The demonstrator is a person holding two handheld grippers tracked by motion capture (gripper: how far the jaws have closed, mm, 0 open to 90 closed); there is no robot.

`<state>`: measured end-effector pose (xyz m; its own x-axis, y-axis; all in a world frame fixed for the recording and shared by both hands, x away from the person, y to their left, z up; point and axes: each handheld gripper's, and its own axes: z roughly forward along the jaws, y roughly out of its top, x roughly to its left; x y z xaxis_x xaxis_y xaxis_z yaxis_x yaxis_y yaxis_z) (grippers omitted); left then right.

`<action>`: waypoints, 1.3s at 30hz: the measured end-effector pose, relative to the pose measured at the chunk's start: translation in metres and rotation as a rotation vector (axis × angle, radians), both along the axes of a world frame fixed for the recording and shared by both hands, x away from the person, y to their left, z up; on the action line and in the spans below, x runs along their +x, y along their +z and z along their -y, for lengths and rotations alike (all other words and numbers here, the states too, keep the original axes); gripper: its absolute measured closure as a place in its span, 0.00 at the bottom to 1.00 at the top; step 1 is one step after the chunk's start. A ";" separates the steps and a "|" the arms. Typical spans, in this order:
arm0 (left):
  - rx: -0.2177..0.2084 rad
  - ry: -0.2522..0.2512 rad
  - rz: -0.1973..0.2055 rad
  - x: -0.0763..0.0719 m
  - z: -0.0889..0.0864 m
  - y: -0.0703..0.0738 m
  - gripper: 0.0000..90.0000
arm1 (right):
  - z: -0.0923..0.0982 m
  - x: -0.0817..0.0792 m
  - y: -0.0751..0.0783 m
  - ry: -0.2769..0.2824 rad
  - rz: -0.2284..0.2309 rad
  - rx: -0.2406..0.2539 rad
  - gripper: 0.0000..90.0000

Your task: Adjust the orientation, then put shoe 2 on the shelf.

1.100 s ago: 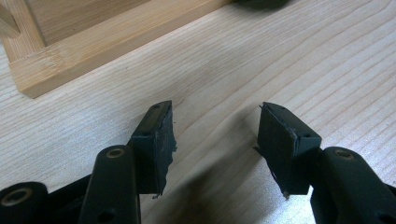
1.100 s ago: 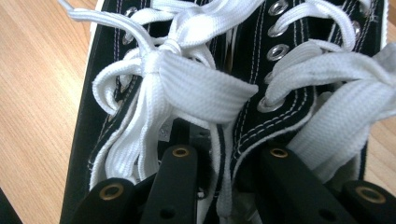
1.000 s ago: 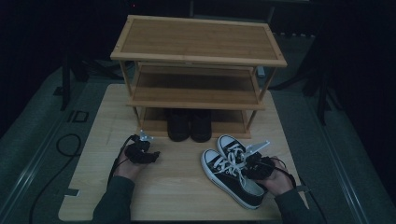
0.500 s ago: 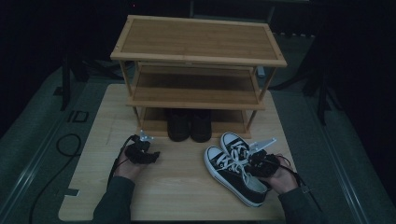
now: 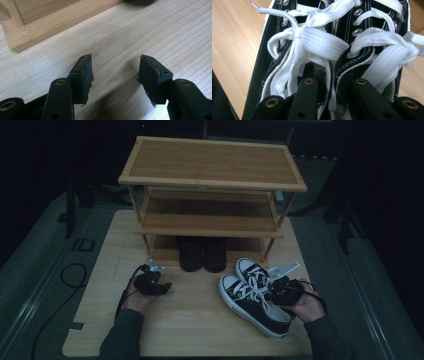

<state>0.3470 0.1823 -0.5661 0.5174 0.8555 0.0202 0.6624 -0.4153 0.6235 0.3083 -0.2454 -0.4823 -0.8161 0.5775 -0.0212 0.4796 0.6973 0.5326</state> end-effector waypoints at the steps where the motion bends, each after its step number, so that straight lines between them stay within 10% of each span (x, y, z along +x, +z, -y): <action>1: -0.001 0.000 0.001 0.000 0.000 0.000 0.50 | 0.000 0.001 0.002 0.011 0.002 -0.003 0.91; 39: -0.002 -0.001 0.004 -0.001 0.000 0.000 0.50 | -0.003 0.005 0.039 0.152 0.045 0.009 0.90</action>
